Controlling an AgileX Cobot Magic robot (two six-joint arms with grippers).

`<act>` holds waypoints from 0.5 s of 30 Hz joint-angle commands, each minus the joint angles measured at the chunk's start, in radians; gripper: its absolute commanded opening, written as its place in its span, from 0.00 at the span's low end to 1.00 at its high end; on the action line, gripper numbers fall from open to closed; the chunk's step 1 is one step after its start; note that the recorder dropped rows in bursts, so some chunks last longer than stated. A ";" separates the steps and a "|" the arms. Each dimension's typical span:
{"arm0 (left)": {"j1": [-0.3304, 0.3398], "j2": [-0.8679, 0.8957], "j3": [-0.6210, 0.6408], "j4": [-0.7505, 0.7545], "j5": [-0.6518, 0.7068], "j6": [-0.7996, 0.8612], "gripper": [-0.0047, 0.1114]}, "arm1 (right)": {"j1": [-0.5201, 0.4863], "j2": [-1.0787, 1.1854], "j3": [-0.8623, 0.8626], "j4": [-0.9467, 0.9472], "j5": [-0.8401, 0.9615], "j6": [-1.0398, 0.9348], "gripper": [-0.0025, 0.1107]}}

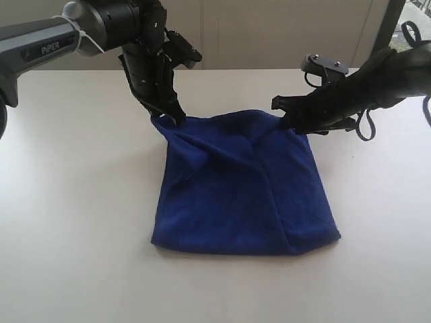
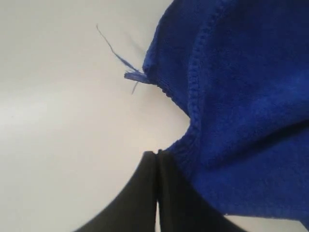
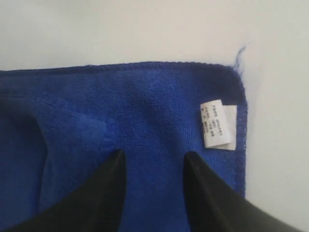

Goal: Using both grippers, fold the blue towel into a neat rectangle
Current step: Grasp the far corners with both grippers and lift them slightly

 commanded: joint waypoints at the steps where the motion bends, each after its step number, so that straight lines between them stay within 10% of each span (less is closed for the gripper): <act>1: 0.000 0.014 -0.001 -0.010 0.035 0.006 0.04 | 0.005 -0.005 -0.001 0.080 -0.001 -0.013 0.36; 15: 0.000 0.016 -0.001 -0.010 0.030 0.006 0.04 | 0.005 0.003 -0.125 0.146 0.097 -0.035 0.45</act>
